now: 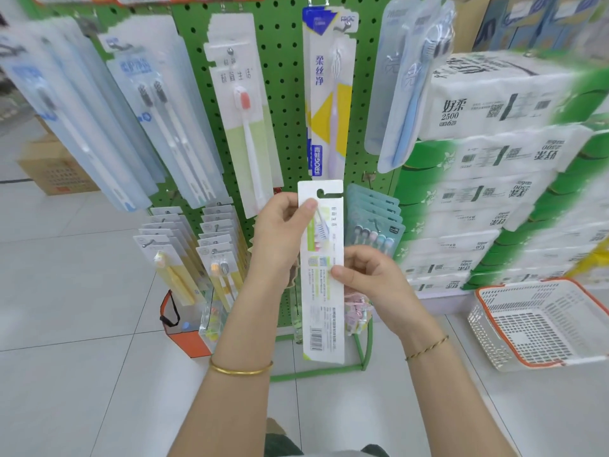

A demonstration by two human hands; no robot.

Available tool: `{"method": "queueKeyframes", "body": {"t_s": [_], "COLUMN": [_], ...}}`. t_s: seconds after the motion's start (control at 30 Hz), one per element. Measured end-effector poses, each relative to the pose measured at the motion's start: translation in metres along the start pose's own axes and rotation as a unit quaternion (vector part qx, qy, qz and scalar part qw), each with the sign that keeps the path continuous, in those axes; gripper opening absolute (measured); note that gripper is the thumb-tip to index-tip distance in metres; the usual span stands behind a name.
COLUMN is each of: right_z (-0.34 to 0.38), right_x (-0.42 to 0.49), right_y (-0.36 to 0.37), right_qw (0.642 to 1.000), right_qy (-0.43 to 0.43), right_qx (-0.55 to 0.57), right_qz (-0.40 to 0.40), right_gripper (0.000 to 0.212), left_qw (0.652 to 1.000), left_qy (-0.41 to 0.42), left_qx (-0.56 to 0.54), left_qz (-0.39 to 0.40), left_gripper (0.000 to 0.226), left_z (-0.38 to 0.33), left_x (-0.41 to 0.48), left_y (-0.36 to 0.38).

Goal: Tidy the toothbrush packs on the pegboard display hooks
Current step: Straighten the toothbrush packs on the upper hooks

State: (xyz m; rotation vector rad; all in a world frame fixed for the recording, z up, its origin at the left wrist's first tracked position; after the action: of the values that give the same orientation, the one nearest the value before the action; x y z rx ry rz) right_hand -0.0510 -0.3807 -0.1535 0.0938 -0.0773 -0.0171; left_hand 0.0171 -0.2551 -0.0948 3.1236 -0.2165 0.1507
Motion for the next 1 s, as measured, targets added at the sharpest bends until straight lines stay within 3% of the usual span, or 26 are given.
{"method": "queueKeyframes", "body": {"t_s": [0.17, 0.33, 0.5, 0.67, 0.83, 1.0], "right_z": [-0.009, 0.008, 0.044, 0.090, 0.108, 0.120], "right_x": [0.024, 0.047, 0.068, 0.073, 0.083, 0.093], "right_y": [0.022, 0.052, 0.056, 0.055, 0.076, 0.087], "right_qw": [0.994, 0.991, 0.996, 0.945, 0.896, 0.873], "right_qy": [0.055, 0.044, -0.012, -0.087, -0.109, -0.102], "right_qx": [0.069, 0.045, -0.081, -0.241, -0.340, -0.380], "right_qz": [0.064, 0.116, -0.020, -0.204, -0.266, -0.288], "right_gripper": [0.077, 0.080, 0.051, 0.044, 0.054, 0.057], "left_qw": [0.987, 0.984, 0.997, 0.994, 0.988, 0.984], "left_qy": [-0.045, -0.037, 0.024, 0.073, 0.133, 0.158], "left_qx": [-0.143, -0.152, -0.040, -0.003, 0.070, 0.084], "left_qz": [0.054, 0.085, 0.065, 0.086, 0.024, -0.007], "left_gripper": [0.016, 0.018, 0.021, 0.048, 0.011, 0.006], "left_z": [-0.008, -0.032, -0.067, -0.097, -0.113, -0.122], "left_x": [0.011, 0.027, 0.038, 0.034, 0.043, 0.057], "left_y": [-0.003, -0.014, -0.038, -0.052, -0.070, -0.079]}}
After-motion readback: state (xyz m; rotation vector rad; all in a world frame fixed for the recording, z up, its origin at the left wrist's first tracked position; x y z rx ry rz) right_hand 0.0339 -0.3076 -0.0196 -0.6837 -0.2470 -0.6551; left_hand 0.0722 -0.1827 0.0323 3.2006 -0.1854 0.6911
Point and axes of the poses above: each hand's wrist, its own x-axis towards the middle knuckle, its own y-axis out of the palm, z = x × y, the point moved 9 cm from there along x, towards the middle knuckle
